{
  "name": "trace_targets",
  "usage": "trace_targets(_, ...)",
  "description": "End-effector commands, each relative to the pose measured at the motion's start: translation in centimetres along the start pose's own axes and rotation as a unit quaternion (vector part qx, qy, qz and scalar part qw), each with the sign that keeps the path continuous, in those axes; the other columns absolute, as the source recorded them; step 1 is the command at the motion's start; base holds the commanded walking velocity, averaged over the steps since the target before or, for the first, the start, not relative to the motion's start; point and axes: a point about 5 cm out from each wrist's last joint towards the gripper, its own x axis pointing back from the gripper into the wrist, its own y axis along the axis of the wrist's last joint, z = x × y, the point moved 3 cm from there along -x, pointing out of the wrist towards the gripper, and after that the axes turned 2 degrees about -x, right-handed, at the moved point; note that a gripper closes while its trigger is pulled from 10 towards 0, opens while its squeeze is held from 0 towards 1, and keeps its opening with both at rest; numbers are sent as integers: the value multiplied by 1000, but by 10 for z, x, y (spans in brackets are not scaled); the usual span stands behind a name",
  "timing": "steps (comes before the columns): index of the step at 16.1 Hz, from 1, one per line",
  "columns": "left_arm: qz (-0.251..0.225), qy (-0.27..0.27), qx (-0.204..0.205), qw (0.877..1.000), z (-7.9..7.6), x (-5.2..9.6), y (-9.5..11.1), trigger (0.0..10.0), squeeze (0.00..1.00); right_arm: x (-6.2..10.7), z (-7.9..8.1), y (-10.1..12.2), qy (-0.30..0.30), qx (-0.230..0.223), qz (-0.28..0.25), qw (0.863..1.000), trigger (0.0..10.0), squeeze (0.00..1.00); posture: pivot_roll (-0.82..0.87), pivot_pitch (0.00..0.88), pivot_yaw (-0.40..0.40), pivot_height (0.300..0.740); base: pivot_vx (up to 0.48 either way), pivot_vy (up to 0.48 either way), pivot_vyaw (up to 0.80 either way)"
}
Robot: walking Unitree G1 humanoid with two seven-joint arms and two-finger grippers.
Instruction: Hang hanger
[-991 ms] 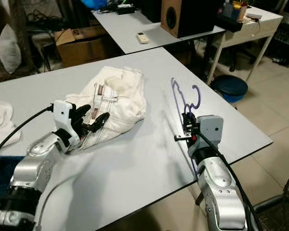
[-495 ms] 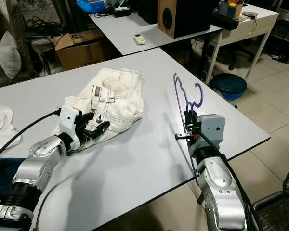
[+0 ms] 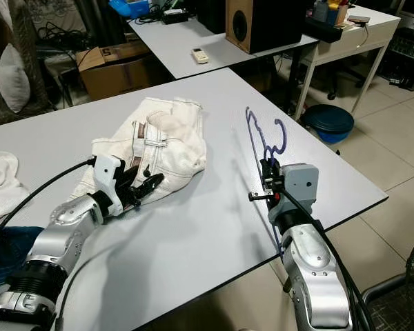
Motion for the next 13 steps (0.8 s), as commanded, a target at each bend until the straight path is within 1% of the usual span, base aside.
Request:
trace_targets(1, -2, -9, -13, 1000, -1, -3, 3, 0, 0, 1, 3, -15, 3, -5, 30, 1000, 10000, 0, -160, 0, 121, 740, 0, 0, 0)
trace_targets(3, 9, -8, -26, 1000, -1, -2, -1, 0, 0, 1, 3, -15, 3, -4, 32, 999, 10000, 0, -160, 0, 121, 740, 0, 0, 0)
trace_targets(4, 9, -4, -26, 1000, 1, -2, -1, 0, 0, 1, 3, -15, 3, -3, 31, 1000, 10000, 0, -160, 0, 121, 740, 0, 0, 0)
trace_targets(5, 10, 16, -30, 999, 6, -3, -1, 0, 0, 0, 2, -15, 0, -1, 28, 1000, 10000, 0, -164, 0, 127, 740, 0, 0, 0)
trace_targets(8, 13, 31, -28, 999, 11, -3, -2, 0, 0, -1, 2, -14, 0, 0, 27, 1000, 10000, 0, -165, 0, 125, 740, 0, 0, 0)
trace_targets(12, -9, 36, -8, 999, 16, -3, 5, 0, 0, -2, 2, -14, 1, 2, 25, 1000, 10000, 0, -159, 0, 123, 740, 0, 0, 0)
trace_targets(13, -13, 44, -1, 999, 21, -1, 7, 0, 0, -3, 3, -14, 1, 2, 25, 1000, 10000, 0, -158, 0, 123, 740, 0, 0, 0)
